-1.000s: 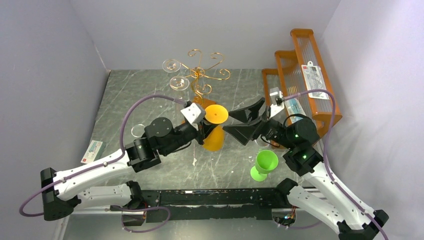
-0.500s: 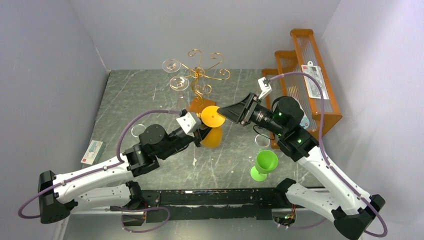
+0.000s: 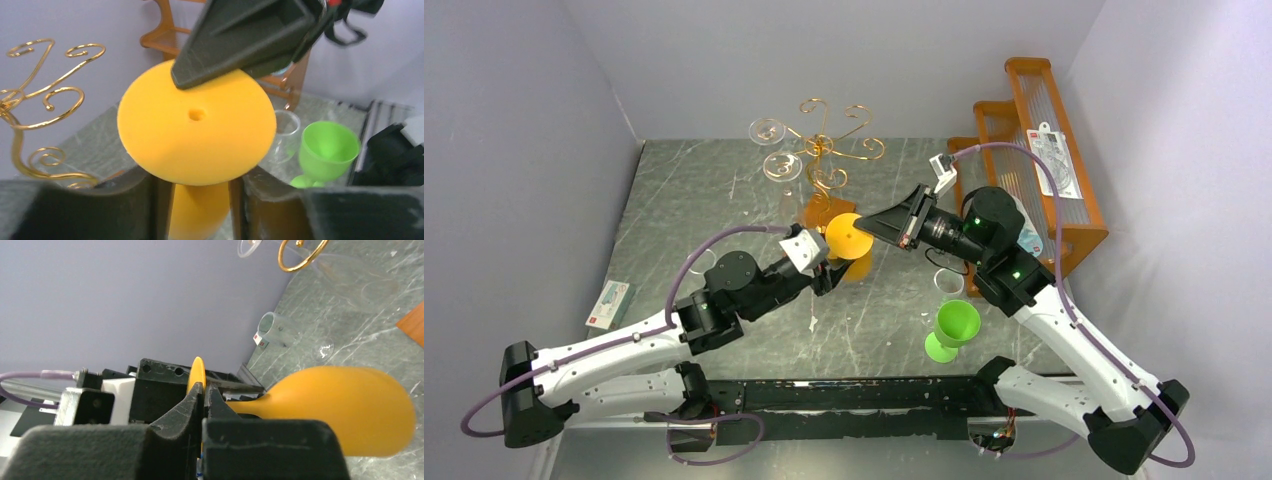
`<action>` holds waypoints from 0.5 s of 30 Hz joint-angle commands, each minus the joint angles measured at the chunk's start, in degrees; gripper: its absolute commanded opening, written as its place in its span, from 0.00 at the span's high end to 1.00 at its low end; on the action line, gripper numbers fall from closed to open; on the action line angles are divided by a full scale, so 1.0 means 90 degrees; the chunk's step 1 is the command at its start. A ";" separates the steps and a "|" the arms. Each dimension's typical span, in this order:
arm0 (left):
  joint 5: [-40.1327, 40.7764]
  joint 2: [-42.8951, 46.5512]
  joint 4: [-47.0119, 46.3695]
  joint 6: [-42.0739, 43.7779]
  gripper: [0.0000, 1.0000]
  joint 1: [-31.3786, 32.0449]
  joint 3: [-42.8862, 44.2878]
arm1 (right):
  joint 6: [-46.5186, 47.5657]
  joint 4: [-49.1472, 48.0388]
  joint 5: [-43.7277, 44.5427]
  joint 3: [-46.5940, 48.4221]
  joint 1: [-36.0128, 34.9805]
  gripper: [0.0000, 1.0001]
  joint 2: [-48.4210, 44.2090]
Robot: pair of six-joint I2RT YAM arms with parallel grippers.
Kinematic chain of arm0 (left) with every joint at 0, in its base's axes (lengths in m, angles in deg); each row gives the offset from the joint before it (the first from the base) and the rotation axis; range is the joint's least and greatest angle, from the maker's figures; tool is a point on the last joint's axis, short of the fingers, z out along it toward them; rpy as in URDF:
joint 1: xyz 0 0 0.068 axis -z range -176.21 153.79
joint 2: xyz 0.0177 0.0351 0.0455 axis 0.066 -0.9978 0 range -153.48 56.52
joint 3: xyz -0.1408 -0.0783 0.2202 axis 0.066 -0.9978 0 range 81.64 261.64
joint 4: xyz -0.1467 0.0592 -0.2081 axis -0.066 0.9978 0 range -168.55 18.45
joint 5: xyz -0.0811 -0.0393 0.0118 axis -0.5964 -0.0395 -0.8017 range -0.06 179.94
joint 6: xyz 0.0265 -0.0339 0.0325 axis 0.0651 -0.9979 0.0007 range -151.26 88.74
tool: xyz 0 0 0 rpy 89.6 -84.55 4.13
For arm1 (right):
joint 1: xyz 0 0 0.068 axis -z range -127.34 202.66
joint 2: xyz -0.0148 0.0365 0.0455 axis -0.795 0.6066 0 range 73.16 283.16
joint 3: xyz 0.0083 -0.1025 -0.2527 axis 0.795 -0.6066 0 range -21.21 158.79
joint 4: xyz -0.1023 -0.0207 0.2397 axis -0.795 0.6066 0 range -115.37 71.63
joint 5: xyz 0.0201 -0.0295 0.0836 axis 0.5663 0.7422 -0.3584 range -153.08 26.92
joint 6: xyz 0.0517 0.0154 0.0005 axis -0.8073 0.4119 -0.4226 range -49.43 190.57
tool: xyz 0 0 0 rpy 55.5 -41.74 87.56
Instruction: Place the wine glass upside down on the wine glass rack
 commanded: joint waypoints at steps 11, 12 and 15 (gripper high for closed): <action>0.0691 0.0921 0.1138 -0.0502 0.01 0.0034 0.0036 | 0.0854 0.1412 0.2375 0.0901 -0.0017 1.00 0.0312; 0.0702 0.0980 0.1206 -0.0502 0.01 0.0034 0.0079 | 0.0891 0.1464 0.2621 0.0936 -0.0018 1.00 0.0303; 0.0863 0.1114 0.1352 -0.0529 0.01 0.0033 0.0207 | 0.1008 0.1631 0.3474 0.1092 -0.0007 1.00 0.0298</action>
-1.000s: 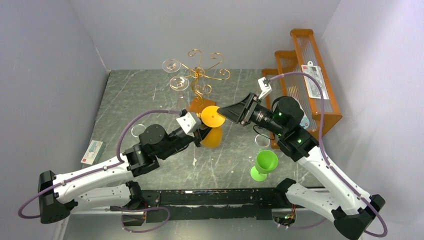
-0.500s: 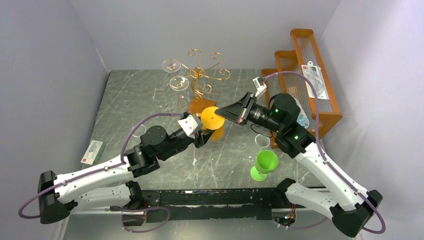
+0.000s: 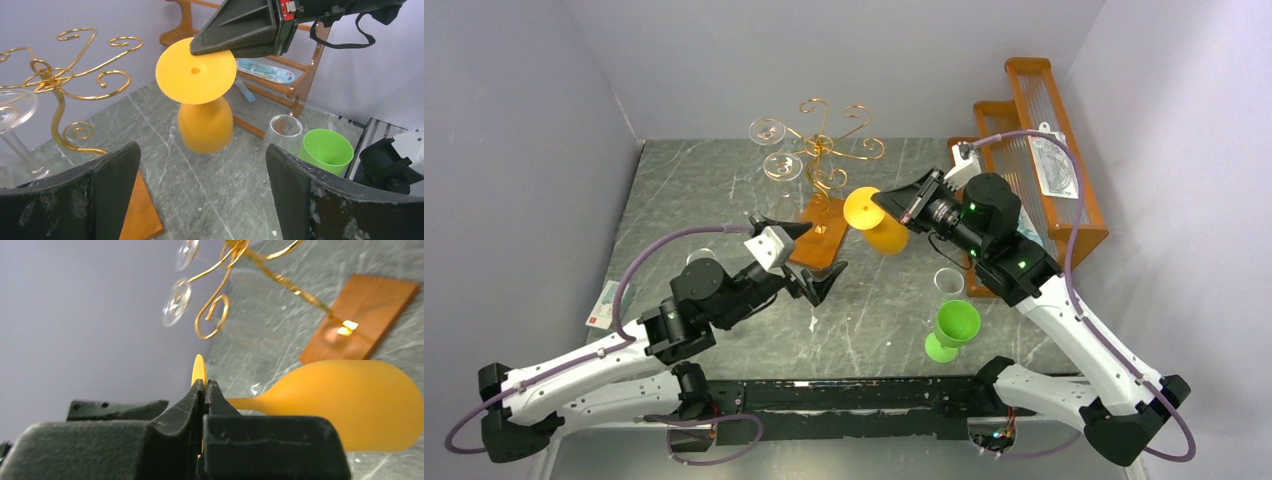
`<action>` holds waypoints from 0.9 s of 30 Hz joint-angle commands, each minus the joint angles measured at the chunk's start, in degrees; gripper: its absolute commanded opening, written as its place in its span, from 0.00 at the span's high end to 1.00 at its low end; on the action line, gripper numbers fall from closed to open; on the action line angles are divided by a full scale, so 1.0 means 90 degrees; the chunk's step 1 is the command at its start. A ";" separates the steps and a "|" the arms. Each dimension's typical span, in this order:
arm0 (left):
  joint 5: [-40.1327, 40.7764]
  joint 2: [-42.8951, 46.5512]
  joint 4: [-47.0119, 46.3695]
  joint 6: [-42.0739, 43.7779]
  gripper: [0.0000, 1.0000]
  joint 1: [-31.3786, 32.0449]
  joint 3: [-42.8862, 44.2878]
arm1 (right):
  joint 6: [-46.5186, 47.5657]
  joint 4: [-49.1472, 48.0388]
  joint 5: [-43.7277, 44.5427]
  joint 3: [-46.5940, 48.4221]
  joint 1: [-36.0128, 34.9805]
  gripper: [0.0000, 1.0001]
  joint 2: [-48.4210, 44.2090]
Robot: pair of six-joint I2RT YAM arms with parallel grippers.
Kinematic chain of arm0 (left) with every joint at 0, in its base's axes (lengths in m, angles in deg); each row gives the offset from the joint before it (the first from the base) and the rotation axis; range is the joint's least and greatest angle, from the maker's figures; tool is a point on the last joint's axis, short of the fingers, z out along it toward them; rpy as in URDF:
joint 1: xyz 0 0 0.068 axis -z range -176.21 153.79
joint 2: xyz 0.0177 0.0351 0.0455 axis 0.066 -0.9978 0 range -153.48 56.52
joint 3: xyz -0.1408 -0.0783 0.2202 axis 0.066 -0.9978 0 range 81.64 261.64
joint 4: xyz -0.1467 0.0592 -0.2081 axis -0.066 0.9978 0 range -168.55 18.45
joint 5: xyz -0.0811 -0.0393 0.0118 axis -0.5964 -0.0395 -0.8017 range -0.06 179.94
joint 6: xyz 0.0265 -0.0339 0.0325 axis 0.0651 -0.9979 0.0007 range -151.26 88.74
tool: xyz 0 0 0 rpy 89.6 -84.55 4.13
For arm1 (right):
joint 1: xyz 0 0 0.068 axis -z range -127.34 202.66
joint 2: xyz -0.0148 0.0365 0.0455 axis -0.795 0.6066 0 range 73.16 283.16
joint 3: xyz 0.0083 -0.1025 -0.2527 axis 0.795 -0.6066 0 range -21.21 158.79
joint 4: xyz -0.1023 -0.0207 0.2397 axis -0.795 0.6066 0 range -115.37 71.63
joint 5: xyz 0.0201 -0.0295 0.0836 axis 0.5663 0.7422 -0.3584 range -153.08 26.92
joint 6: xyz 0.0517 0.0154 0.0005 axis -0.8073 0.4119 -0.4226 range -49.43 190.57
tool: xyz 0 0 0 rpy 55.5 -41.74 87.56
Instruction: Place the wine glass upside down on the wine glass rack
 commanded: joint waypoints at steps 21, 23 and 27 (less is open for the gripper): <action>0.2405 0.0510 0.1616 -0.1500 0.01 0.0028 0.1396 | 0.2552 -0.2937 0.4072 0.0787 0.0098 1.00 0.1119; 0.2622 0.0572 0.1706 -0.1610 0.01 0.0028 0.1464 | 0.2741 -0.3346 0.3794 0.0927 0.0152 1.00 0.1401; 0.2915 0.0663 0.1796 -0.1761 0.01 0.0027 0.1511 | 0.2719 -0.3572 0.3120 0.1486 0.0415 1.00 0.2166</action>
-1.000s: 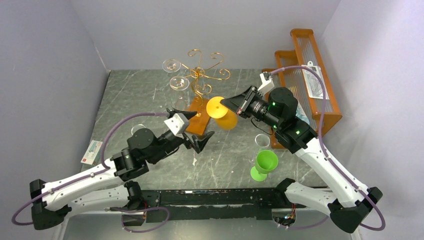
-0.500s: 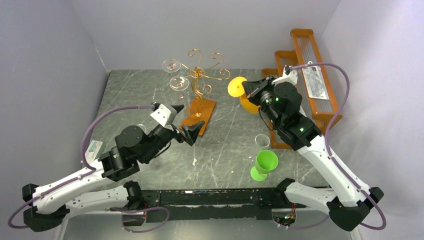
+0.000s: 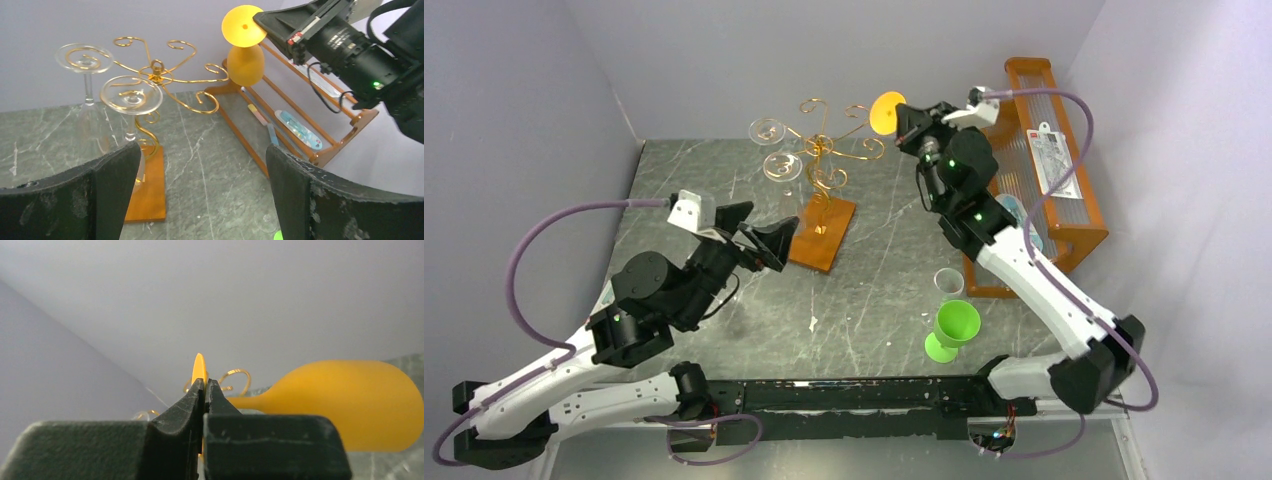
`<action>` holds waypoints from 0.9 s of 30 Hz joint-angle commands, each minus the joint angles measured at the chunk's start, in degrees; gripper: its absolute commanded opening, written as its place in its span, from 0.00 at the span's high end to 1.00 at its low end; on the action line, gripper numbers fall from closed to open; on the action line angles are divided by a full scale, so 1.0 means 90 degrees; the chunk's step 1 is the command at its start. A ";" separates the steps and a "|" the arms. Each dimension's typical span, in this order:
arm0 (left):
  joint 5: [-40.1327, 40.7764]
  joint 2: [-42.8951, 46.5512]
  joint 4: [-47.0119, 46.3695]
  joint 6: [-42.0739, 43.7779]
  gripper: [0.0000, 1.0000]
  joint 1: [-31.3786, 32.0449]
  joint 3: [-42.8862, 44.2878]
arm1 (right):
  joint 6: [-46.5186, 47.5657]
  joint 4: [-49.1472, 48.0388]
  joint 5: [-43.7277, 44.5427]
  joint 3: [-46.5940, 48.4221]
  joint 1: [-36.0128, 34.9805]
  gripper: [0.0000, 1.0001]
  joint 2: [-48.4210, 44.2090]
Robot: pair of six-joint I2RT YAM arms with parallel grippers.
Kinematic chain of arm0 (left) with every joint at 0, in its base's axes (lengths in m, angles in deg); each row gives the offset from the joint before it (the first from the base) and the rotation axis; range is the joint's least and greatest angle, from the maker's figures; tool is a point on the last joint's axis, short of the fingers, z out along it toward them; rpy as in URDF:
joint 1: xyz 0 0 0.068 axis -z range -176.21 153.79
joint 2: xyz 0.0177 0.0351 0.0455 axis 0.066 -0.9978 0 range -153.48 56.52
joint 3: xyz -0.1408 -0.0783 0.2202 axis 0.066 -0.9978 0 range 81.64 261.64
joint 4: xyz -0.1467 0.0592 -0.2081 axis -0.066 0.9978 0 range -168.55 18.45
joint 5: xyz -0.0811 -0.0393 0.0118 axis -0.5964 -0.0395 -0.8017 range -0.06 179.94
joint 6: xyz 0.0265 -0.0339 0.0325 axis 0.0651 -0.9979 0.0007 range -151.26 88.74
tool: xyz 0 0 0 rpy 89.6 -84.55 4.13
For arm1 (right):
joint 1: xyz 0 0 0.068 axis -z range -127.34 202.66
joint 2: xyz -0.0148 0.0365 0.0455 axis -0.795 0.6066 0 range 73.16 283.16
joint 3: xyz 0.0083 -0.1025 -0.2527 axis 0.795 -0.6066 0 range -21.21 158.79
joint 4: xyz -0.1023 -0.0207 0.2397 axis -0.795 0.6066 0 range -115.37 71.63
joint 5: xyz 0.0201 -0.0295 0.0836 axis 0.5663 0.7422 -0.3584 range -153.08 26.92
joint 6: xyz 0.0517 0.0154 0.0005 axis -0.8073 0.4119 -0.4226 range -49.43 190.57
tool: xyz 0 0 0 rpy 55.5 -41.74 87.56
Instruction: Place the wine glass upside down on the wine glass rack
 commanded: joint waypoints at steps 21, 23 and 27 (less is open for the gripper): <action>0.0732 0.0029 0.0588 -0.0456 0.01 0.0032 0.0434 | 0.0021 -0.0503 -0.4579 0.3459 0.0886 1.00 0.3768; 0.0762 0.0029 0.0599 -0.0473 0.01 0.0026 0.0434 | -0.0110 -0.0507 -0.4757 0.3450 0.0884 1.00 0.3848; 0.0745 0.0025 0.0710 -0.0498 0.01 0.0031 0.0493 | -0.0325 -0.0482 -0.4821 0.3259 0.0884 1.00 0.3847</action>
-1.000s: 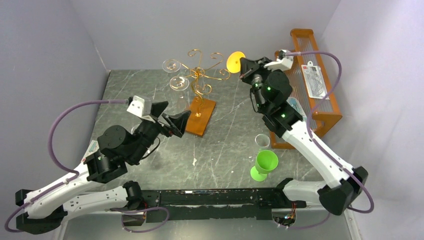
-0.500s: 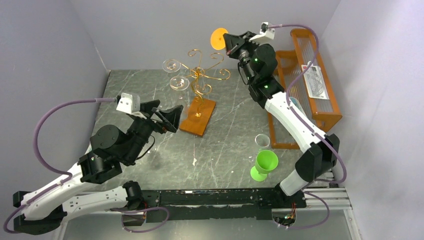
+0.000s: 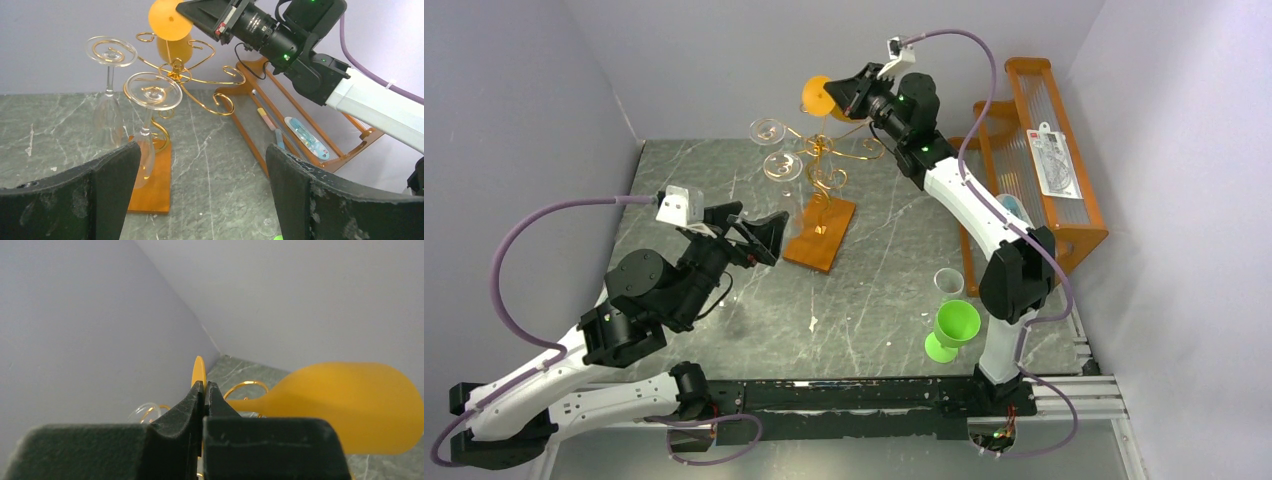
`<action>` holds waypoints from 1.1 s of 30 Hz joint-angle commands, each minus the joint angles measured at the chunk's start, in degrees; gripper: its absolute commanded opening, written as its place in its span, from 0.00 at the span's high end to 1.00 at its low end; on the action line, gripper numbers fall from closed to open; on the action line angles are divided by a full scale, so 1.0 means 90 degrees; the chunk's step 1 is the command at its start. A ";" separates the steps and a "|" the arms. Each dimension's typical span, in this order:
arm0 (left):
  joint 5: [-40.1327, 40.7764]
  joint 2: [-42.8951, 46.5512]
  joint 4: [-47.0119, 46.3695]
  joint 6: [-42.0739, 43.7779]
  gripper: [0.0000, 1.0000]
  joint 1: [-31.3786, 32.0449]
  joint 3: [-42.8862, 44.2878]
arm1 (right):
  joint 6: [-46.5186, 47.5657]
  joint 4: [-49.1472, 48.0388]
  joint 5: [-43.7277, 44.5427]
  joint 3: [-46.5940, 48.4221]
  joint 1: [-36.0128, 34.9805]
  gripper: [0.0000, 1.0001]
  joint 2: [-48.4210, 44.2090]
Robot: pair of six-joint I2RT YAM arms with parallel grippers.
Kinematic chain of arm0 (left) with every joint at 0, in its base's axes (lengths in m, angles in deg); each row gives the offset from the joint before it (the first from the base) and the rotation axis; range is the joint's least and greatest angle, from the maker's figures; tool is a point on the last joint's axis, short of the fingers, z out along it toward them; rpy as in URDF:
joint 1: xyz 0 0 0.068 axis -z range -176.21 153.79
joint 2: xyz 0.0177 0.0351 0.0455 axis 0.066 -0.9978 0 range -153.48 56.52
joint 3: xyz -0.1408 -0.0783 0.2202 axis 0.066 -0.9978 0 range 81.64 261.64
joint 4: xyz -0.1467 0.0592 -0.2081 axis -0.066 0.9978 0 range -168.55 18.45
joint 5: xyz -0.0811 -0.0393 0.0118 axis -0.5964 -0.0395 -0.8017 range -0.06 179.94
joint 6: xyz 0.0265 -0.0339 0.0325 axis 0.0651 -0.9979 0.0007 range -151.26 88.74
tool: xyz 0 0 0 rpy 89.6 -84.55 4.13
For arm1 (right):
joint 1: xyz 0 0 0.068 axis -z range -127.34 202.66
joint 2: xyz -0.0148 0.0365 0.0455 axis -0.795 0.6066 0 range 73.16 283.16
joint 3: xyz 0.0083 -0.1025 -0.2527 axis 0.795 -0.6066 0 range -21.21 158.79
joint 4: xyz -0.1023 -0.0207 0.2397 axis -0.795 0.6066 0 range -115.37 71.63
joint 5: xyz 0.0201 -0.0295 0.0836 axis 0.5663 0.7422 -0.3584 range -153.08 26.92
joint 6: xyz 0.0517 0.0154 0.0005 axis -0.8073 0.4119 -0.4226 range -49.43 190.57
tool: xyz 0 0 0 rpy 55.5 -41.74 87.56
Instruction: Place the wine glass upside down on the wine glass rack
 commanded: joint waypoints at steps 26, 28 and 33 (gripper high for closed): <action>0.0292 0.0079 0.0374 -0.0337 0.01 0.0026 -0.0071 | -0.0396 0.1974 0.0196 0.0094 0.0345 1.00 -0.0619; 0.0332 0.0071 0.0397 -0.0320 0.01 0.0034 -0.0093 | -0.0422 0.2335 0.0298 0.0221 0.0410 1.00 -0.0586; 0.0491 0.0089 0.0553 -0.0387 0.01 0.0032 -0.0130 | -0.0618 0.2487 0.0110 0.0148 0.0621 1.00 -0.0634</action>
